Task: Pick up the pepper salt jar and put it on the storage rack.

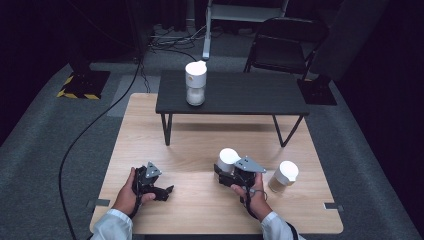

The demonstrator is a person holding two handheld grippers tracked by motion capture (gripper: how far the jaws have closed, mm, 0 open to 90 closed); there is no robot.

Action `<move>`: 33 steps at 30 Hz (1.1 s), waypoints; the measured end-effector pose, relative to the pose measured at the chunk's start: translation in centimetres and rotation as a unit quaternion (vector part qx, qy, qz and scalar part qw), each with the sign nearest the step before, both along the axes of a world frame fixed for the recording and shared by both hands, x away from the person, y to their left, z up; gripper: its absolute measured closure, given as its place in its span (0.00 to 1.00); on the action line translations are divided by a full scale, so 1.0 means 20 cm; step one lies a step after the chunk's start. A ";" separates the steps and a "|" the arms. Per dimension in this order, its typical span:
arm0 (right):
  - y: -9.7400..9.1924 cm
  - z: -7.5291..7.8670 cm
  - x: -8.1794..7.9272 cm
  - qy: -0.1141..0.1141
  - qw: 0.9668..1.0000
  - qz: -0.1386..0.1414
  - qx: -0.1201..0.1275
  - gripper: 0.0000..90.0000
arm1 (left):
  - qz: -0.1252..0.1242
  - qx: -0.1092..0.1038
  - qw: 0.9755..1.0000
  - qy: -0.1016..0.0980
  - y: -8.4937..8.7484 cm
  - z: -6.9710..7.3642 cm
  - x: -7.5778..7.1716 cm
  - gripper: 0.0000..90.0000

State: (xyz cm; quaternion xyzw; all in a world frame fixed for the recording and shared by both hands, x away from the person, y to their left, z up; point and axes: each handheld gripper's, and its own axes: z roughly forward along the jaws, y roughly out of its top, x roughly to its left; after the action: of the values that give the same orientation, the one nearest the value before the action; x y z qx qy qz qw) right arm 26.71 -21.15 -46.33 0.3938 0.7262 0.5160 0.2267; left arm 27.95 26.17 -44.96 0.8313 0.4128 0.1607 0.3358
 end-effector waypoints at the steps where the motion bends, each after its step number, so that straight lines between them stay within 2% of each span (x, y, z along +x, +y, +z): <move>1: 0.00 0.01 -0.01 -0.002 1.000 -0.001 0.004 0.33 | 0.000 0.000 1.000 0.000 0.00 0.00 0.00 0.00; 5: -0.02 0.04 -0.02 -0.008 1.000 -0.004 0.012 0.33 | 0.000 0.000 1.000 0.000 0.00 0.00 0.00 0.00; 15: -0.03 0.16 -0.08 -0.022 1.000 -0.013 0.012 0.33 | 0.000 0.000 1.000 0.000 0.00 0.00 0.00 0.00; 24: -0.04 0.28 -0.10 -0.019 0.999 -0.032 0.014 0.33 | 0.000 0.000 1.000 0.000 0.00 0.00 0.00 0.00; 33: -0.03 0.38 -0.11 -0.037 0.998 -0.046 0.012 0.33 | 0.000 0.000 1.000 0.000 0.00 0.00 0.00 0.00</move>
State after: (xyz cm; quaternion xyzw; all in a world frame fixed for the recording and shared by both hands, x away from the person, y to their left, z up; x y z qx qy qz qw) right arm 24.43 -21.72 -38.65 0.4104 0.6916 0.5282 0.2724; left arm 27.94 26.18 -44.97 0.8312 0.4126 0.1608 0.3362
